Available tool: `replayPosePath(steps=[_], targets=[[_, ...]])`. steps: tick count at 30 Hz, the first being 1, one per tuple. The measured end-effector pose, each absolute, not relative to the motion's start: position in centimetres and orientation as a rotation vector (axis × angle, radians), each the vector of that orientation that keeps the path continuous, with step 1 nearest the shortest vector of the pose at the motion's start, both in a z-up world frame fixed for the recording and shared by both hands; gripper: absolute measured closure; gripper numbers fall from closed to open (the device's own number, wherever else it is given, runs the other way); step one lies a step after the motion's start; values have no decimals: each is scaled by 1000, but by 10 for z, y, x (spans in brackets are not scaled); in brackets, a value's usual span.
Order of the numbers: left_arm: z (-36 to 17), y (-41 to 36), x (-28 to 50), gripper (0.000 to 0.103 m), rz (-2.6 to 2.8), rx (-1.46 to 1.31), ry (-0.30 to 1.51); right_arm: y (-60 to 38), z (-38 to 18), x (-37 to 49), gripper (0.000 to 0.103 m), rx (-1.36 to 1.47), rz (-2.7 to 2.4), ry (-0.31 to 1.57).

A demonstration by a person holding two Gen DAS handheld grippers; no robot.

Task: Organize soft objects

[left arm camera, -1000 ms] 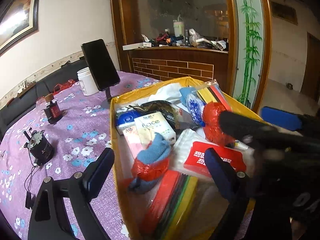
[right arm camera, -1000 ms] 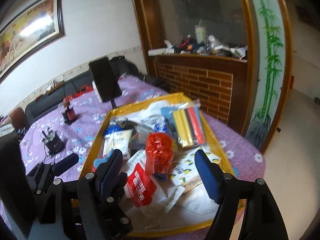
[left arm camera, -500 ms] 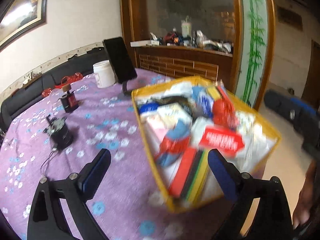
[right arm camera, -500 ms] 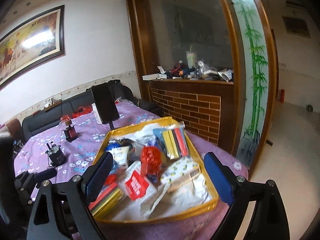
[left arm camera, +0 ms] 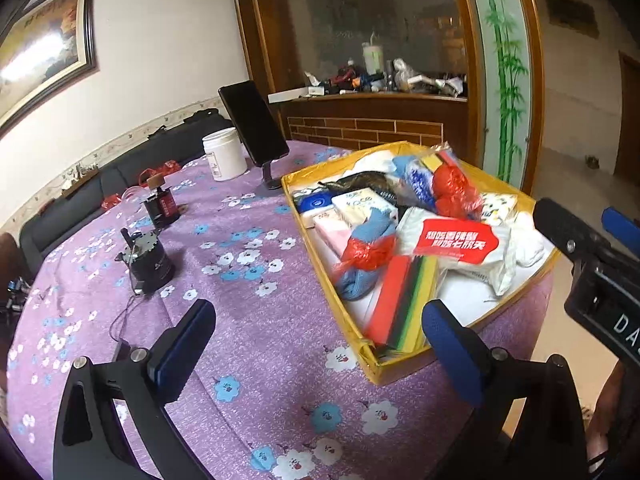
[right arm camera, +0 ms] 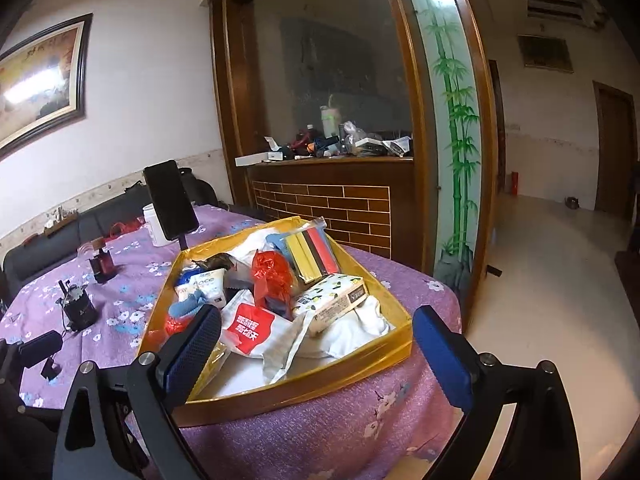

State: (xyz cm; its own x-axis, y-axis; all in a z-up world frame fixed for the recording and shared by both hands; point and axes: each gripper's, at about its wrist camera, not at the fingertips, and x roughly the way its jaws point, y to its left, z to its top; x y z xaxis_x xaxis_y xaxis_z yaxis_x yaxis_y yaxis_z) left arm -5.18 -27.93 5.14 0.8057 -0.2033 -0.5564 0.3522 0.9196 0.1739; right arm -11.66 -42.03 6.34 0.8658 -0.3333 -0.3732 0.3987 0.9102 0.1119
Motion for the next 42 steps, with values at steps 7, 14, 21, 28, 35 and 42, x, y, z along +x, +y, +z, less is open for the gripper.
replayPosePath(steps=[7,14,21,28,35,42], targets=[[49,-267,-38,0,-289,209,619,-419,63,-110,5,155,-381,348],[42,-259,-25,0,-281,155,705,-420,62,-104,5,148,-375,357],[42,-268,-33,0,-276,210,681,-419,61,-102,5,143,-364,363],[43,-272,-36,0,-265,239,661,-413,60,-101,5,128,-341,375],[44,-274,-38,0,-238,262,645,-411,63,-102,5,123,-335,364],[44,-277,-41,0,-229,284,628,-409,65,-102,5,122,-321,357]])
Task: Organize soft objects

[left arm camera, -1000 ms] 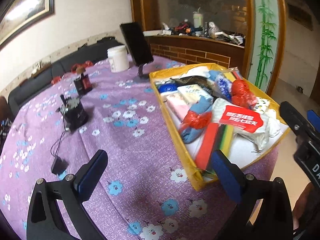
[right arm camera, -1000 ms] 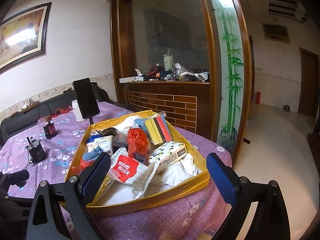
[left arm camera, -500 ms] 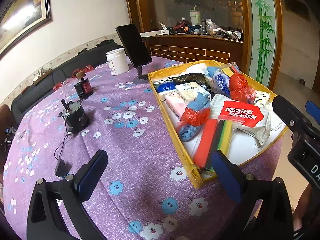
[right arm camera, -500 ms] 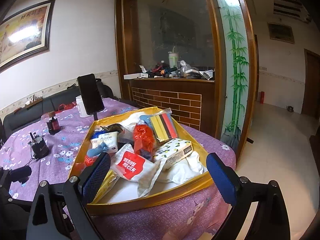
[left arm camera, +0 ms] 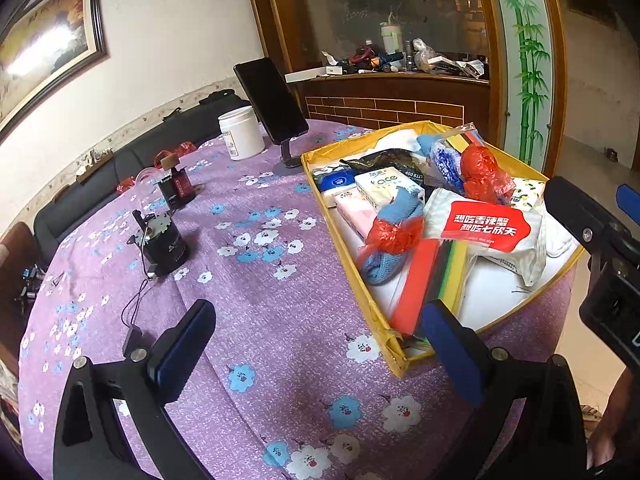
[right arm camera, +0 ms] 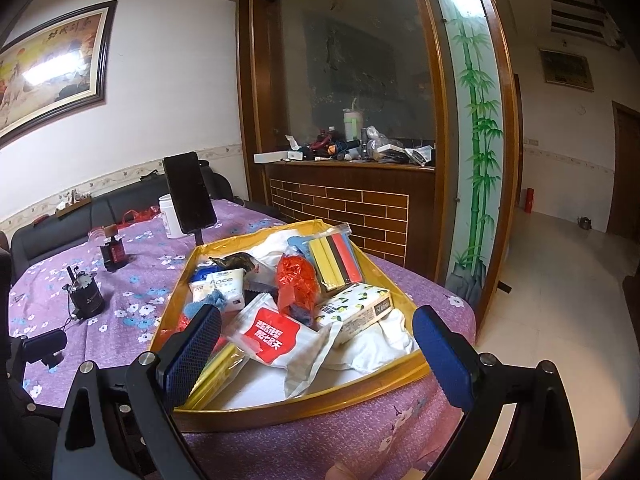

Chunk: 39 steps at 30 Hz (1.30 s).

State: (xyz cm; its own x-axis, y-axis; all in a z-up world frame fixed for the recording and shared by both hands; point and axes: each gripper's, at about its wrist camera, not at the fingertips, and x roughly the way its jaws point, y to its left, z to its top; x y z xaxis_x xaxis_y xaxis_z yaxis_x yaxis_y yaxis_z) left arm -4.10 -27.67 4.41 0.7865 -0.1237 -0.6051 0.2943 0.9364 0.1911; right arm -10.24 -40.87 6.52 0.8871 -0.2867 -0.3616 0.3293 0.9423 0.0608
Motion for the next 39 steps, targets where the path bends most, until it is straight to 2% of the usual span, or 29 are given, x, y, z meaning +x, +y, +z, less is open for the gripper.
replayPosePath(steps=[39], targets=[[45,-273,-39,0,-230,261,639,-392,73,-91,5,33,-318,411]])
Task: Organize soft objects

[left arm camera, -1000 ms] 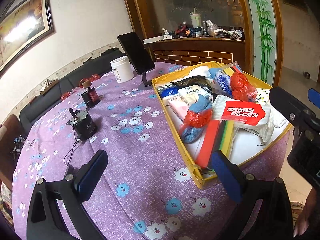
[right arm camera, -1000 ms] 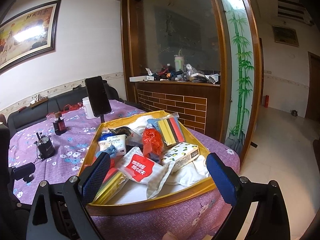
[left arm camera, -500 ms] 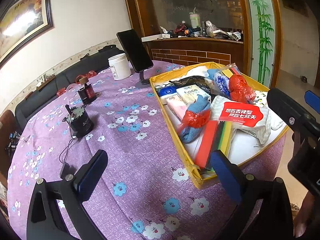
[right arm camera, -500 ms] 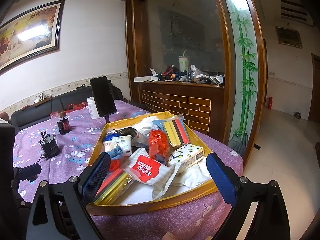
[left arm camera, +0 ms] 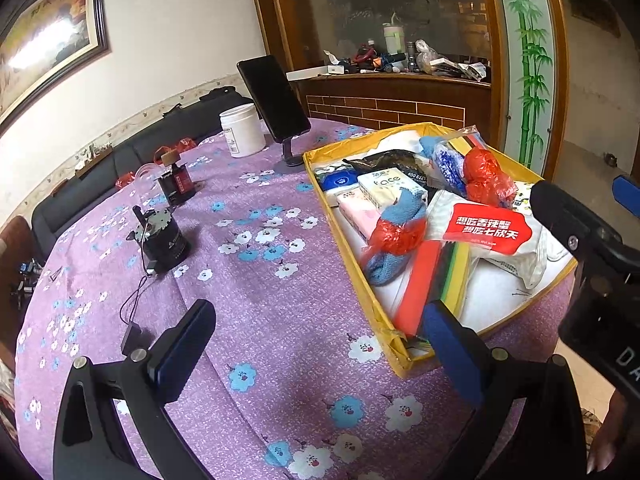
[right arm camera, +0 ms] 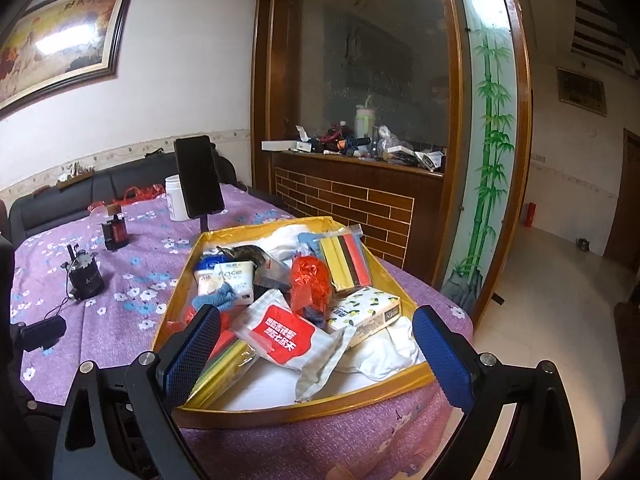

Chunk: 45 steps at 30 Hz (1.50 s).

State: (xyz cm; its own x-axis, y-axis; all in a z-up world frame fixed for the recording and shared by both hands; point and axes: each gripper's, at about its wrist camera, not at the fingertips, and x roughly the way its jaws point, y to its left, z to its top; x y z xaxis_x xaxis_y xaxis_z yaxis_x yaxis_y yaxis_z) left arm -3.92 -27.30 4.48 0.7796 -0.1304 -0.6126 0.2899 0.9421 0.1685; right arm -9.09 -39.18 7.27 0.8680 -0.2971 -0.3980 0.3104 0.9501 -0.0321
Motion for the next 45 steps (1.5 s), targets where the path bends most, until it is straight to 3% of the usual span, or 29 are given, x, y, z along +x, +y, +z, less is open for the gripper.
replayPosePath(steps=[45], targets=[[46,-273,-39,0,-219,261,632,-395,71,-92,5,22,-327,419]])
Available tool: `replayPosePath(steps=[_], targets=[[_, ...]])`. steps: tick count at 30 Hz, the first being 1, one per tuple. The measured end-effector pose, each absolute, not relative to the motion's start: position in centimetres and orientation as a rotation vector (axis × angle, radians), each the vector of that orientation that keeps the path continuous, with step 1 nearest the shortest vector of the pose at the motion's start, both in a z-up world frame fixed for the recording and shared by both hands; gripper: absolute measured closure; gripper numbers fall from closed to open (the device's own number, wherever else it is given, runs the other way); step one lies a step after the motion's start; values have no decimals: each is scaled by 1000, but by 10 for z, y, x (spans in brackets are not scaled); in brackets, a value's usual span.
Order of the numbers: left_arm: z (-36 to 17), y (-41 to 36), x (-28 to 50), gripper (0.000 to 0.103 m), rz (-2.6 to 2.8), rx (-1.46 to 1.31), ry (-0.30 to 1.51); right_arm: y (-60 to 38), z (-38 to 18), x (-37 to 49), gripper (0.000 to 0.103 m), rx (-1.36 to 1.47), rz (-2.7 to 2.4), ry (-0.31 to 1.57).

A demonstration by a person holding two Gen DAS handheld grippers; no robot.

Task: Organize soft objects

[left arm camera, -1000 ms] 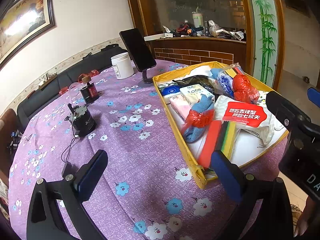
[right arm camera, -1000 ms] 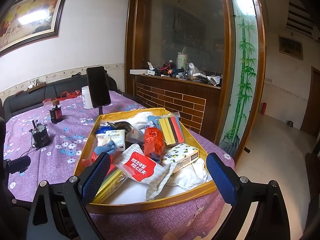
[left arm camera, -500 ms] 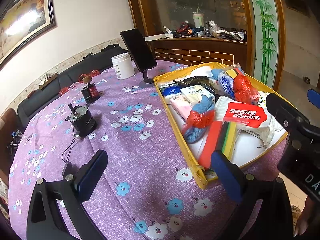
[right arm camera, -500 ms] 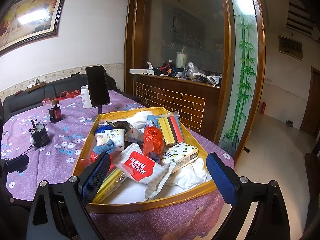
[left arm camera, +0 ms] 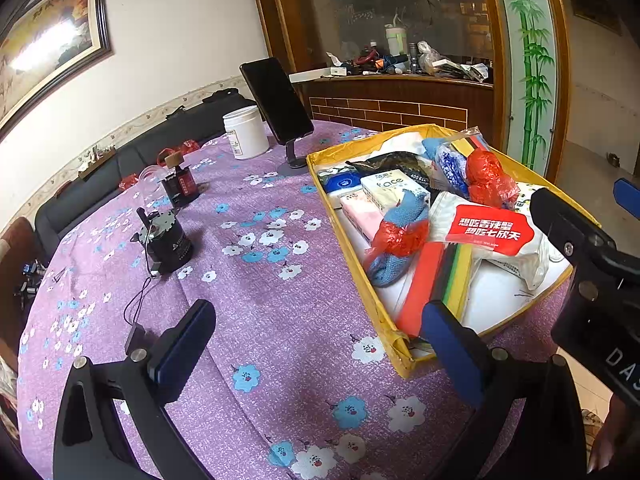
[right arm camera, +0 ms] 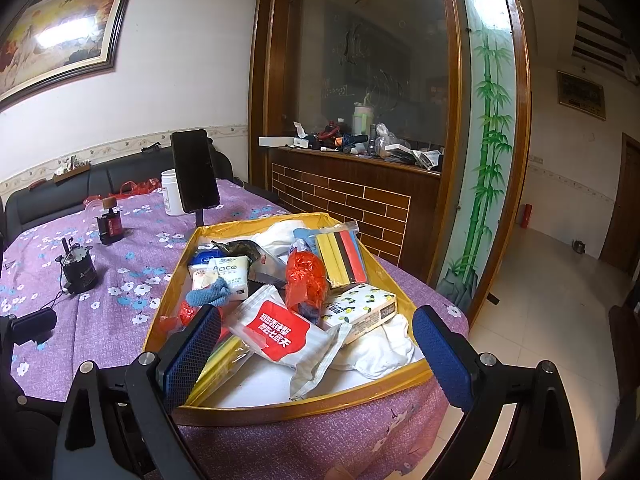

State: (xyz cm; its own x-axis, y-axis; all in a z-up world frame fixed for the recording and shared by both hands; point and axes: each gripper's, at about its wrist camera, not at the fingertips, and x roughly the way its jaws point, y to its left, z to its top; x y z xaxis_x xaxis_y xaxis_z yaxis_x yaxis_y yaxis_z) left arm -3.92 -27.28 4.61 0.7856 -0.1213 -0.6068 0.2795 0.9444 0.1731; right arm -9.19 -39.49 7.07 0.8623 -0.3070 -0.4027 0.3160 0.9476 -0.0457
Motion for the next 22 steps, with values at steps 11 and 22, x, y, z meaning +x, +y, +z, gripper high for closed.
replayPosePath(steps=[11,22], targets=[[46,-273,-39,0,-218,262,632,-395,69,-93,5,23,-325,418],[48,-268,-40,0,-212,251,628,-396,69,-93,5,23,-326,420]])
